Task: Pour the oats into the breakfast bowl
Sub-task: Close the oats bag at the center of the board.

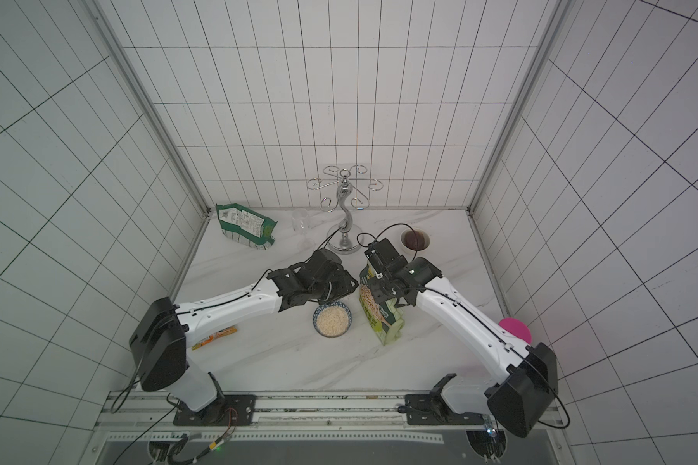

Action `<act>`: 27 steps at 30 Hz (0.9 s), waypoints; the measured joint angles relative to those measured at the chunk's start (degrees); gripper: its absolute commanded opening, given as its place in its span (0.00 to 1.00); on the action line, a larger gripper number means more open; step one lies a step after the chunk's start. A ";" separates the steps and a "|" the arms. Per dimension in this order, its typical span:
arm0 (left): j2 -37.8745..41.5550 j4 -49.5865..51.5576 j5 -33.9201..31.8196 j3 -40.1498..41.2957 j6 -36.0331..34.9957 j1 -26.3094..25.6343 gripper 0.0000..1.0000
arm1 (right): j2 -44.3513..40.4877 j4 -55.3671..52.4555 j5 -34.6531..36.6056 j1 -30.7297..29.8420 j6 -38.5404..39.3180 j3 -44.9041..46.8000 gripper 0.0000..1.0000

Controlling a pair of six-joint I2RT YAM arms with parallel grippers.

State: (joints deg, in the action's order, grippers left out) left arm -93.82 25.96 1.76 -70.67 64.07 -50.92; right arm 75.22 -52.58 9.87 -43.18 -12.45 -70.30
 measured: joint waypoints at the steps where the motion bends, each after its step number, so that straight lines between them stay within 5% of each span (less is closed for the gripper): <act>1: 0.00 0.00 0.00 0.00 0.02 0.00 0.56 | 0.07 -0.04 -0.07 0.09 0.26 -0.15 0.00; 7: 0.00 0.00 0.00 0.00 0.02 -0.04 0.56 | -0.39 0.07 -0.46 0.59 -0.11 -0.11 0.00; 10: 0.00 -0.02 0.00 0.00 0.02 -0.04 0.56 | -0.46 0.46 -1.60 2.60 -0.37 -0.09 0.25; 13: 0.00 -0.02 0.02 0.00 0.02 -0.04 0.56 | -0.37 2.62 -2.69 4.09 -0.35 -0.09 0.28; 16: 0.00 -0.02 0.02 0.00 0.02 -0.04 0.56 | 0.20 4.24 -3.89 4.63 -0.22 -0.11 0.24; 19: 0.00 -0.02 0.02 0.00 0.02 -0.04 0.56 | 1.51 5.05 -5.31 4.87 -0.07 -0.46 0.00; 27: 0.00 0.00 -0.02 0.02 0.00 -0.04 0.56 | 2.16 5.73 -6.21 4.98 -0.74 -0.85 0.00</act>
State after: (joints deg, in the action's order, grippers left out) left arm -93.82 25.96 1.74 -70.65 64.07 -50.96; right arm 77.38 -46.85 3.66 -38.20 -13.19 -71.16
